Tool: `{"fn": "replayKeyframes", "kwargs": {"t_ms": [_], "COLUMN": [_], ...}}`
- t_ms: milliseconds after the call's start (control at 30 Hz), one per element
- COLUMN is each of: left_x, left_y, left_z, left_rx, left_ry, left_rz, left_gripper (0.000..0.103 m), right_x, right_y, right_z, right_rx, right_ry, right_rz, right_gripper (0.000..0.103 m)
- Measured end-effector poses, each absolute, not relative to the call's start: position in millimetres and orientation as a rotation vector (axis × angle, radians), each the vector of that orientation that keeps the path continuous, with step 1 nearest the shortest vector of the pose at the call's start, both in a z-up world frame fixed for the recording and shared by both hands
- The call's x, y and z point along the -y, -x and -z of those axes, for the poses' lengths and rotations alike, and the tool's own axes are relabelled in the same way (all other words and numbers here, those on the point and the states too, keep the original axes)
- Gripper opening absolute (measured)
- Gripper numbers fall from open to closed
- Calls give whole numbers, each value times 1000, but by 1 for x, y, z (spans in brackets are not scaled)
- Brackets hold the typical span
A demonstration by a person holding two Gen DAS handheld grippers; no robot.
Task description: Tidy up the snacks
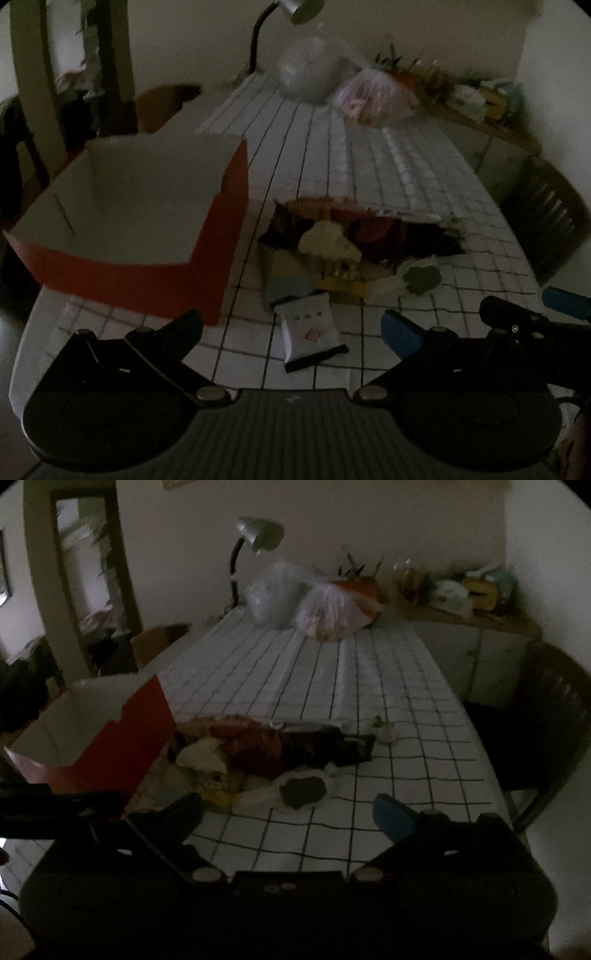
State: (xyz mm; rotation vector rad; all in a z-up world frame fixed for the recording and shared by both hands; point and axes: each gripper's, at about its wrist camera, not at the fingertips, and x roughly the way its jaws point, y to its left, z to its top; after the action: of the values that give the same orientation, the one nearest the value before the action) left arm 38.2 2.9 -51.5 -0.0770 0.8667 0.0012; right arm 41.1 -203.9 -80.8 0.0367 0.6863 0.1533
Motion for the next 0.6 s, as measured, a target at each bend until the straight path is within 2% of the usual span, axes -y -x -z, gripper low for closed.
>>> {"fn": "replayKeyframes", "kwargs": {"t_ms": [600], "left_x": [19], "left_y": [-103], "left_z": [111], "left_rx": [-1026], "left_ry": [85], "left_rz": [-97], "left_gripper": [96], "right_x": [212], "right_y": [-151], "right_z": [147], "right_rx": [-856], "right_ry": [131], "right_rz": [-341], "right_gripper": [88]}}
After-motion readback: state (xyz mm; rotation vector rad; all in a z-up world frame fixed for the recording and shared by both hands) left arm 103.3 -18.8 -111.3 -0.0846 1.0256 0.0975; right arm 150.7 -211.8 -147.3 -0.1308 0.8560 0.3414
